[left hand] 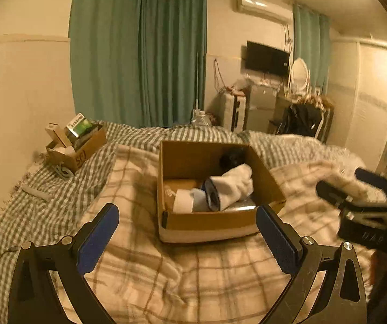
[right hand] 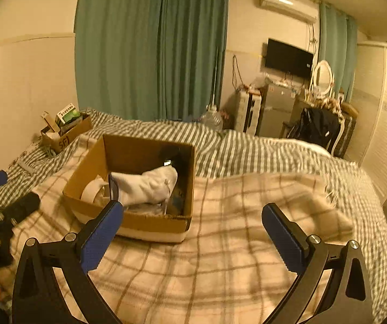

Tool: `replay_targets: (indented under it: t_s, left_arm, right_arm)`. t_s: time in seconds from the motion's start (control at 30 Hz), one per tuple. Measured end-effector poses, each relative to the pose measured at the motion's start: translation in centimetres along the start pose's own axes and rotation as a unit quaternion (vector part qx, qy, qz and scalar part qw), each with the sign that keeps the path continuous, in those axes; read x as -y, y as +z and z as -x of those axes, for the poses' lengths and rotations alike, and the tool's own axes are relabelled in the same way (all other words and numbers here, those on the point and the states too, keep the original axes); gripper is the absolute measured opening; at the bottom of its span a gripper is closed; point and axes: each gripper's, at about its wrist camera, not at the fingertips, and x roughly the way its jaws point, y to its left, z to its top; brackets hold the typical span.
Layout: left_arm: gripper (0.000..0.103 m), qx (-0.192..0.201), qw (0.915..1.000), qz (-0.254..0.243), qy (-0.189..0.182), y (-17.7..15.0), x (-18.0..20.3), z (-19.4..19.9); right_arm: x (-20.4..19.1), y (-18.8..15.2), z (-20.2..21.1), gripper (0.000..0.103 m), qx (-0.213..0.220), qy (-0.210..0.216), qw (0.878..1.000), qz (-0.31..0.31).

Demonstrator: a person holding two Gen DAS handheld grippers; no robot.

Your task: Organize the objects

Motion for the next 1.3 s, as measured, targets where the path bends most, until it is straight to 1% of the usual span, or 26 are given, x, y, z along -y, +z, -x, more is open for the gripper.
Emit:
replay_targets:
  t_s: [0.1, 0.3, 0.53, 1.3]
  left_arm:
    - [0.103, -0.004, 1.0000, -0.006, 0.004, -0.4, 0.3, -0.2]
    - [0.103, -0.012, 0.9999, 0.009, 0.002, -0.3, -0.3, -0.3]
    - [0.103, -0.011, 0.9998, 0.019, 0.004, 0.0, -1.0, 0.0]
    - [0.103, -0.017, 0.9996, 0.019, 0.008, -0.1, -1.1, -0.3]
  right_arm:
    - [0.3, -0.1, -0.1, 0.103, -0.001, -0.005, 1.000, -0.008]
    - [0.4, 0.1, 0.5, 0.103, 0.007, -0.014, 1.000, -0.009]
    - [0.1, 0.1, 0.5, 0.103, 0.006, -0.010, 1.000, -0.003]
    - [-0.1, -0.3, 0.1, 0.103, -0.002, -0.013, 1.000, -0.003]
